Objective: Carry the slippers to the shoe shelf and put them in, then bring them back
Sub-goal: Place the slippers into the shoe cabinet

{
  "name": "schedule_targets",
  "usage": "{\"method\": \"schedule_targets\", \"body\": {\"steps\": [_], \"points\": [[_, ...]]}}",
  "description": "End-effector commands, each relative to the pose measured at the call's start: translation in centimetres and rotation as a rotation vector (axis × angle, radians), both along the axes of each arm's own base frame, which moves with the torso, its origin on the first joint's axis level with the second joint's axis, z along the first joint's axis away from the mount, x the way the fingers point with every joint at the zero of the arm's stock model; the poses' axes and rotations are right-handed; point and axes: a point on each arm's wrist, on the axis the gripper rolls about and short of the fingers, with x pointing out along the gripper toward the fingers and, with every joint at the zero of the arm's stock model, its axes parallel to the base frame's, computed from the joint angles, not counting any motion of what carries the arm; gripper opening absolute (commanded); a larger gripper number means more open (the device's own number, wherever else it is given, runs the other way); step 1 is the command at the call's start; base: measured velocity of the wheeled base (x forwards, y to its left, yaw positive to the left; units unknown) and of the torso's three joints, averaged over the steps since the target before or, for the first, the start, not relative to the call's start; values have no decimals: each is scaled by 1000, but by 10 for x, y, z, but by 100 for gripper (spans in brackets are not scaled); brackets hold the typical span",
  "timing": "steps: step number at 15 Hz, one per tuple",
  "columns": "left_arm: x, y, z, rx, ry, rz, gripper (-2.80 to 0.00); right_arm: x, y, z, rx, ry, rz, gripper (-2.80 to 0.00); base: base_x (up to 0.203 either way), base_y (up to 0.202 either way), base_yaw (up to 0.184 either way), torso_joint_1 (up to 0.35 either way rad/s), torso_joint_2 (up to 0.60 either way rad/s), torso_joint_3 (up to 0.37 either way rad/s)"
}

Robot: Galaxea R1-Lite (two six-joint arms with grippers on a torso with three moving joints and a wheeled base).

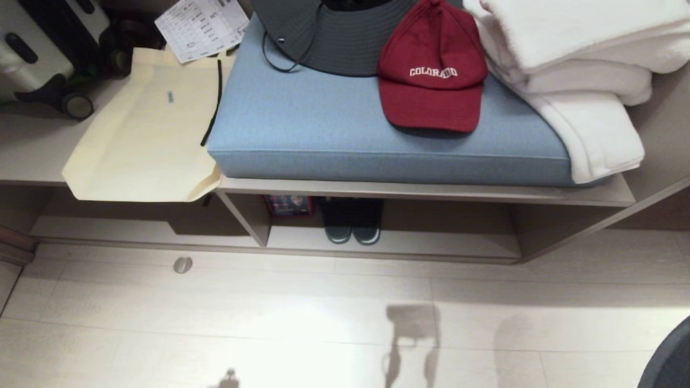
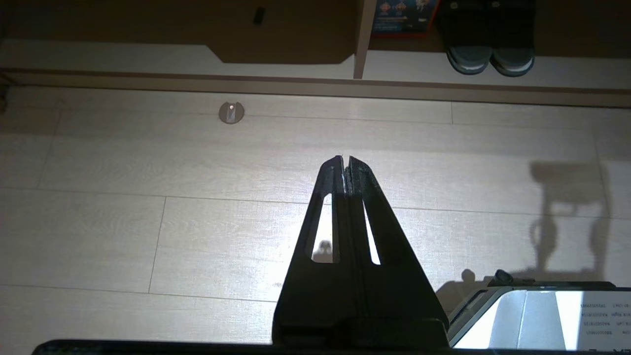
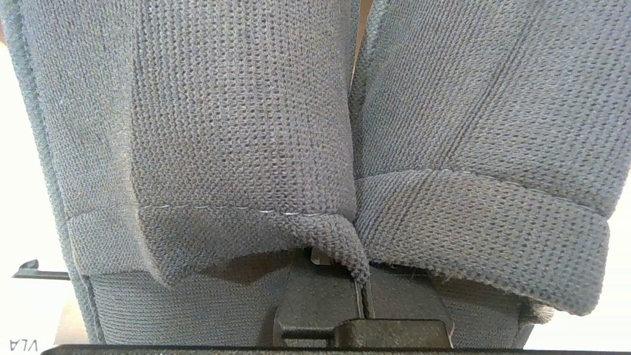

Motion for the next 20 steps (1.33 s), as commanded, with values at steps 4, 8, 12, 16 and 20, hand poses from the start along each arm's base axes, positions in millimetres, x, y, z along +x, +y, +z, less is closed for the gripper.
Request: {"method": "schedule_targets", "body": {"steps": [4,8,12,16,20], "points": [[0,0,0,0,2,0,-280,0,0,0,-1,-3,-6,-280,0,0,0,4,0,-197],[0,0,0,0,2,0,-280,0,0,0,-1,-3,-6,-280,0,0,0,2,2,-200],[0,0,0,0,2,0,-280,0,0,0,-1,-3,-8,-280,0,0,0,3,3,-196],[0,0,0,0,2,0,-280,0,0,0,-1,-3,-7,-280,0,0,0,1,2,-203],[0,0,0,0,2,0,-280,0,0,0,-1,-3,-8,-280,0,0,0,4,3,-198]]}}
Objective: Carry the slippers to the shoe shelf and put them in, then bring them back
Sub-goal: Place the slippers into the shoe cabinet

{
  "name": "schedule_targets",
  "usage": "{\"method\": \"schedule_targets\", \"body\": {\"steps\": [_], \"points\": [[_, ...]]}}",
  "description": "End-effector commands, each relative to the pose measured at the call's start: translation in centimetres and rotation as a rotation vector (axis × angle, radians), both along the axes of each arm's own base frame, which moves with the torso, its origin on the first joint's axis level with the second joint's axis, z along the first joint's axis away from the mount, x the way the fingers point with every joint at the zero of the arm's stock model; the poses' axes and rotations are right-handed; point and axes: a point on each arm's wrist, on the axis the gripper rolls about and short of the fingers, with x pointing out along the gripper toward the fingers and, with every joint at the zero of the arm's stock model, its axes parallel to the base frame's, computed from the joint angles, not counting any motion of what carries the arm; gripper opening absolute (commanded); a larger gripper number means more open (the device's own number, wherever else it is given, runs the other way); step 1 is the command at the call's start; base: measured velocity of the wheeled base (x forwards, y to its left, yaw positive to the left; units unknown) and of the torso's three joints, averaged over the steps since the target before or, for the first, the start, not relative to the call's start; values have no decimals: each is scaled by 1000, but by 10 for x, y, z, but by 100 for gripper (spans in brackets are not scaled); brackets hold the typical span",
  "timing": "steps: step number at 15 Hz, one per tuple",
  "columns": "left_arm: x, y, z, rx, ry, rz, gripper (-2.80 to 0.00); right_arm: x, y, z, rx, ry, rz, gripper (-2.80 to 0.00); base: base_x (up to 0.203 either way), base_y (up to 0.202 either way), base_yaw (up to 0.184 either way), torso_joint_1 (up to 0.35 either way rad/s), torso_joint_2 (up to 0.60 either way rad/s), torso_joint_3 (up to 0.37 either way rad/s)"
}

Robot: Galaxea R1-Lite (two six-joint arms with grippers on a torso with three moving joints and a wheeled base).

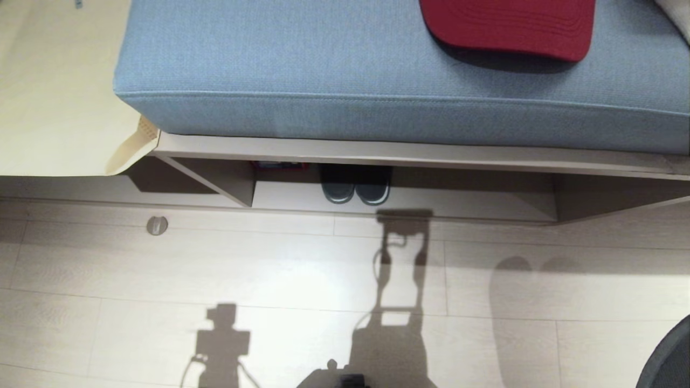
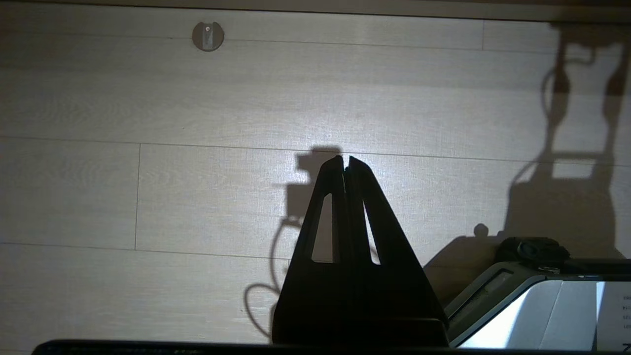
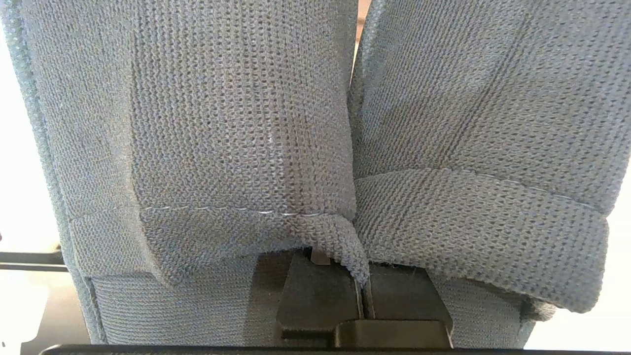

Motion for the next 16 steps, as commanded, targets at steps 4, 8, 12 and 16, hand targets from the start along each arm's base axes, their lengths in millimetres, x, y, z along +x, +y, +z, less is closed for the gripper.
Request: {"method": "schedule_targets", "body": {"steps": [4,8,12,16], "points": [[0,0,0,-1,3,0,-280,0,0,0,-5,-2,1,-280,0,0,0,1,2,-197],[0,0,0,-1,3,0,-280,0,0,0,-7,0,1,-280,0,0,0,1,1,-194],[0,0,0,-1,3,0,-280,0,0,0,-7,-2,1,-280,0,0,0,3,1,-200],[0,0,0,-1,3,0,-280,0,0,1,-5,-8,1,-280,0,0,0,1,4,-198]]}}
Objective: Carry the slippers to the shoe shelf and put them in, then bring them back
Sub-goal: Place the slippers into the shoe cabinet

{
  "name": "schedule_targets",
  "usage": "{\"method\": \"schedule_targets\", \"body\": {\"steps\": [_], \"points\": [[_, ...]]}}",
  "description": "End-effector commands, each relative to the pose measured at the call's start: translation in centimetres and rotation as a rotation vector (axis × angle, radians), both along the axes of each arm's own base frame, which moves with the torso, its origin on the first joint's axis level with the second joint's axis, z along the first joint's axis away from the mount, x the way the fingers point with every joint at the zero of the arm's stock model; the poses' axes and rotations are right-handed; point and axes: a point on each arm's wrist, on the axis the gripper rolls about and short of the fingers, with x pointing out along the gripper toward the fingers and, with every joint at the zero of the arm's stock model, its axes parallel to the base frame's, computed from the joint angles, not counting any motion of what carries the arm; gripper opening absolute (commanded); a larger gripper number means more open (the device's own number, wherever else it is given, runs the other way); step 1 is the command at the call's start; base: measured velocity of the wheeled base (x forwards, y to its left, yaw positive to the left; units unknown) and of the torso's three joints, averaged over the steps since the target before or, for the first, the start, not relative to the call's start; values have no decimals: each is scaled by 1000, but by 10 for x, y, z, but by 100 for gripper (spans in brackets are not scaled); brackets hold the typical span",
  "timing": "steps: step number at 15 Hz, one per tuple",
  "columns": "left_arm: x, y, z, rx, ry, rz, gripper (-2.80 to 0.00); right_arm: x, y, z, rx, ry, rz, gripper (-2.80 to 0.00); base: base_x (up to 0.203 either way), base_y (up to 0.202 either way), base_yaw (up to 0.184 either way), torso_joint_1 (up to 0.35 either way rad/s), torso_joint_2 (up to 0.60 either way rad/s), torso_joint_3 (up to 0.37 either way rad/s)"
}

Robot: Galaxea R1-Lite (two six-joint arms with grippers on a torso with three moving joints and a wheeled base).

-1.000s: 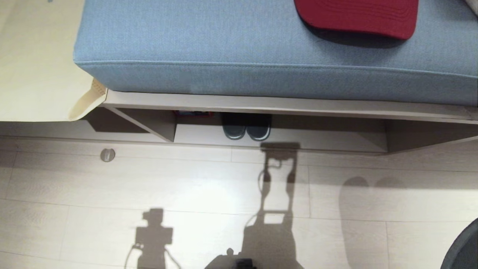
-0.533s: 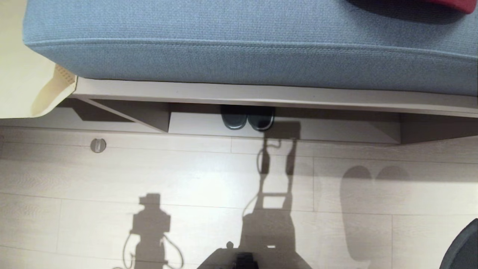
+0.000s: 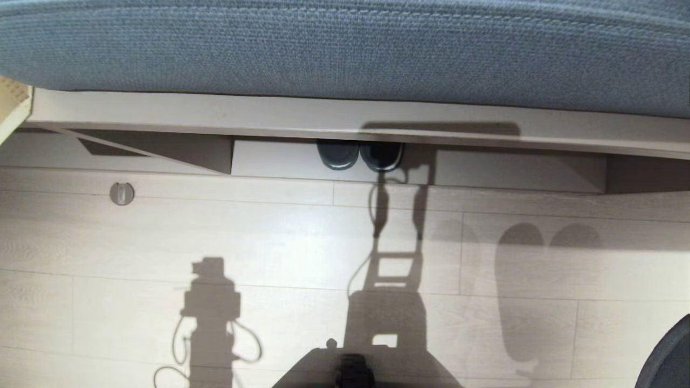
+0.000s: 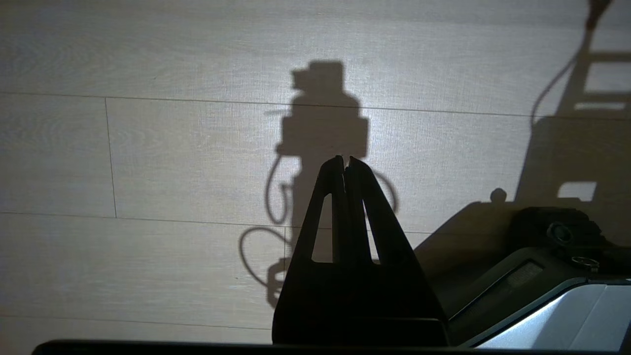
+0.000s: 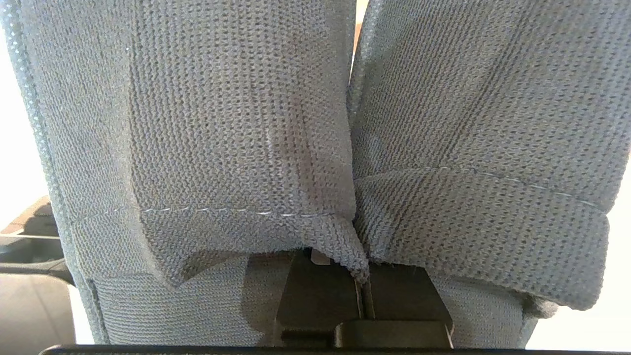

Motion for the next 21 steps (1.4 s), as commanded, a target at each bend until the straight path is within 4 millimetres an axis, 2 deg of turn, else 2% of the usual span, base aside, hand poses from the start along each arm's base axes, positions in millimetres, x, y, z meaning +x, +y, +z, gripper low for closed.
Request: {"method": "schedule_targets", "body": {"steps": [1,13,15,17,19,21], "points": [[0,0,0,-1,3,0,-280,0,0,0,0,-1,0,-280,0,0,0,1,6,-198],[0,0,0,1,1,0,-280,0,0,2,0,-12,9,-280,0,0,0,2,3,-196],[0,0,0,1,1,0,-280,-2,1,10,-7,-41,31,-280,0,0,0,1,4,-91],[0,0,0,1,-1,0,-280,1,2,34,-7,-28,78,-280,0,0,0,0,0,-37],[0,0,0,1,1,0,-280,22,2,60,-3,48,118,-280,0,0,0,0,0,0],[0,0,0,1,1,0,-280,57,3,79,-5,119,145,-280,0,0,0,0,0,0]]}}
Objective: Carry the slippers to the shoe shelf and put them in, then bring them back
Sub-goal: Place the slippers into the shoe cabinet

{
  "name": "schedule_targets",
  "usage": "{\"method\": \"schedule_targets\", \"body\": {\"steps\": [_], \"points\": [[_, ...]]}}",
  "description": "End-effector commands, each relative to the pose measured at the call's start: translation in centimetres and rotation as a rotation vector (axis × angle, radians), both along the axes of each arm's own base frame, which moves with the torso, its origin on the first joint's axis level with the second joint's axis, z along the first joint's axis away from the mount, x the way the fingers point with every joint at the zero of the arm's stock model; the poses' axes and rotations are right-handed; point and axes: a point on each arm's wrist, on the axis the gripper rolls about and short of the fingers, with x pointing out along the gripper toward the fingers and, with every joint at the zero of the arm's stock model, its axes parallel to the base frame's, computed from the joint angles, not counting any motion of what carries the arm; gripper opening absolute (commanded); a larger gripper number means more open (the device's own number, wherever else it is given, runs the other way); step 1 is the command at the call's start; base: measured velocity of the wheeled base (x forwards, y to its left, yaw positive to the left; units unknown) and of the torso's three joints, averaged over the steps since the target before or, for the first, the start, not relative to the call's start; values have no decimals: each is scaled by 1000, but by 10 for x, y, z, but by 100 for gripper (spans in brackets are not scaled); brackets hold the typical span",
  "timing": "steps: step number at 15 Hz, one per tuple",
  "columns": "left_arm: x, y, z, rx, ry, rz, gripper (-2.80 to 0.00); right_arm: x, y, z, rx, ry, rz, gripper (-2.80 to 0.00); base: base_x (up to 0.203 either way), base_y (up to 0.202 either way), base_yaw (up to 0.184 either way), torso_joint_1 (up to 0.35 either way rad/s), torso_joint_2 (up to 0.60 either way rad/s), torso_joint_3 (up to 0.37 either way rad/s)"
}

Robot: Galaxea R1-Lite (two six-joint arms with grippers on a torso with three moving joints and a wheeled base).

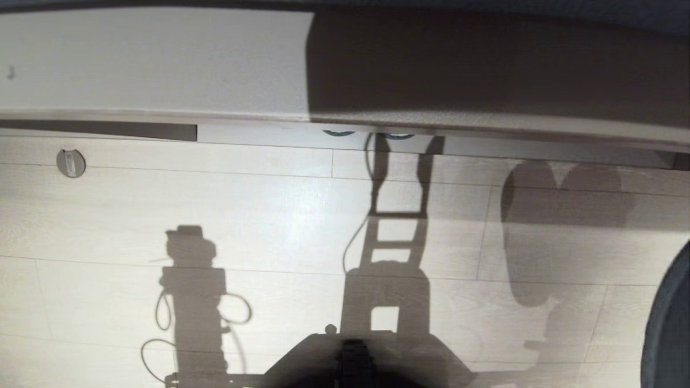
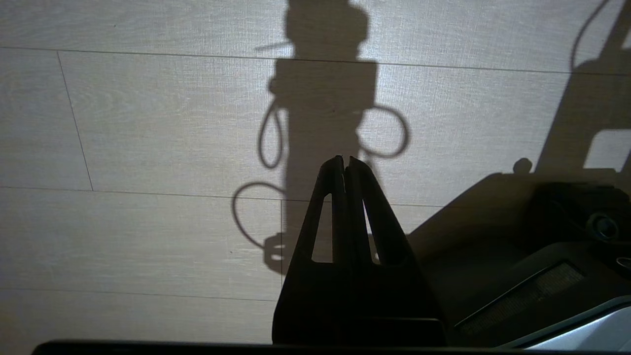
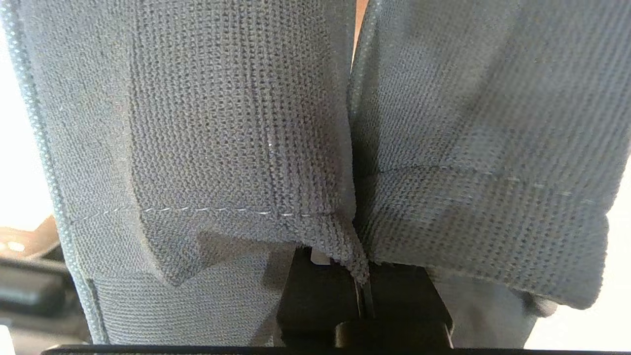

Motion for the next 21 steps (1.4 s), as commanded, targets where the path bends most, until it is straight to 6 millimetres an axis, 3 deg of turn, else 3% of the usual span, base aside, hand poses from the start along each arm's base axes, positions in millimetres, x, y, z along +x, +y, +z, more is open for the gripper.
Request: {"method": "schedule_targets", "body": {"steps": [1,3,9,13,17,21], "points": [[0,0,0,-1,1,0,-280,47,2,10,-9,155,16,-280,0,0,0,0,0,0],[0,0,0,-1,2,0,-280,94,4,23,-42,141,32,-280,0,0,0,0,0,0],[0,0,0,-1,0,0,-280,180,10,76,-183,-171,32,-280,0,0,0,0,0,0],[0,0,0,-1,2,0,-280,193,7,77,-233,-179,9,-280,0,0,0,0,0,0],[0,0,0,-1,1,0,-280,207,2,100,-233,-253,-19,-280,0,0,0,0,0,0],[0,0,0,-1,2,0,-280,226,-8,110,-242,-320,-25,-280,0,0,0,0,0,0]]}}
